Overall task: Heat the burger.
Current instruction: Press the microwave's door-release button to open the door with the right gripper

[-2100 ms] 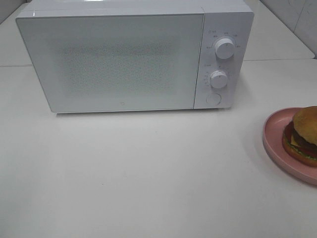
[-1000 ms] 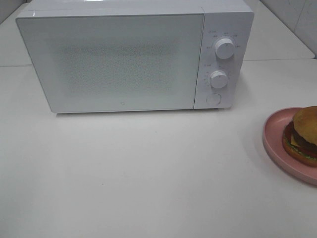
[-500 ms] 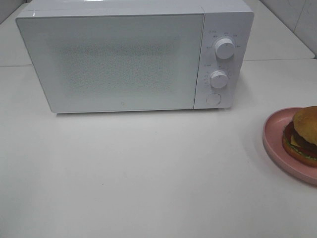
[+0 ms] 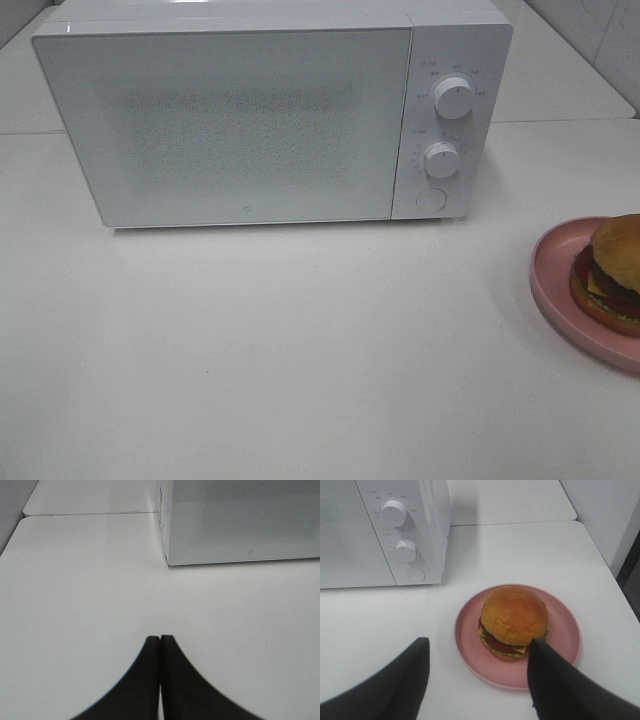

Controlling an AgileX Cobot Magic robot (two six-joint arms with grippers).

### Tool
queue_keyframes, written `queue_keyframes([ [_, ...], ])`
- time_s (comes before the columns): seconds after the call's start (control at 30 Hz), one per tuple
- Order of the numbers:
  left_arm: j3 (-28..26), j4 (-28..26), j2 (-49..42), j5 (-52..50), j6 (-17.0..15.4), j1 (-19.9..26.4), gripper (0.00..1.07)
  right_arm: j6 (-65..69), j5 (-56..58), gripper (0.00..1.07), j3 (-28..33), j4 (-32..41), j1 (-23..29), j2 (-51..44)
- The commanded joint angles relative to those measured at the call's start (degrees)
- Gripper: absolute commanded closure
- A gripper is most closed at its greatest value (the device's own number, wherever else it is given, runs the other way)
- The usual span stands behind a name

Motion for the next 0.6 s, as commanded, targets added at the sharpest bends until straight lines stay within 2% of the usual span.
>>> queue_keyframes([
  [0.03, 0.17, -0.06, -1.15, -0.52, -0.40, -0.06, 1.07, -0.34, -3.84, 0.50, -0.34, -0.11, 0.23, 2.86],
  [0.43, 0.17, -0.06, -1.15, -0.52, -0.40, -0.06, 1.07, -0.34, -19.65, 0.50, -0.34, -0.11, 0.23, 20.63],
  [0.6, 0.17, -0.06, -1.15, -0.52, -0.40, -0.06, 1.07, -0.34, -26.87, 0.54, -0.34, -0.11, 0.23, 30.02],
])
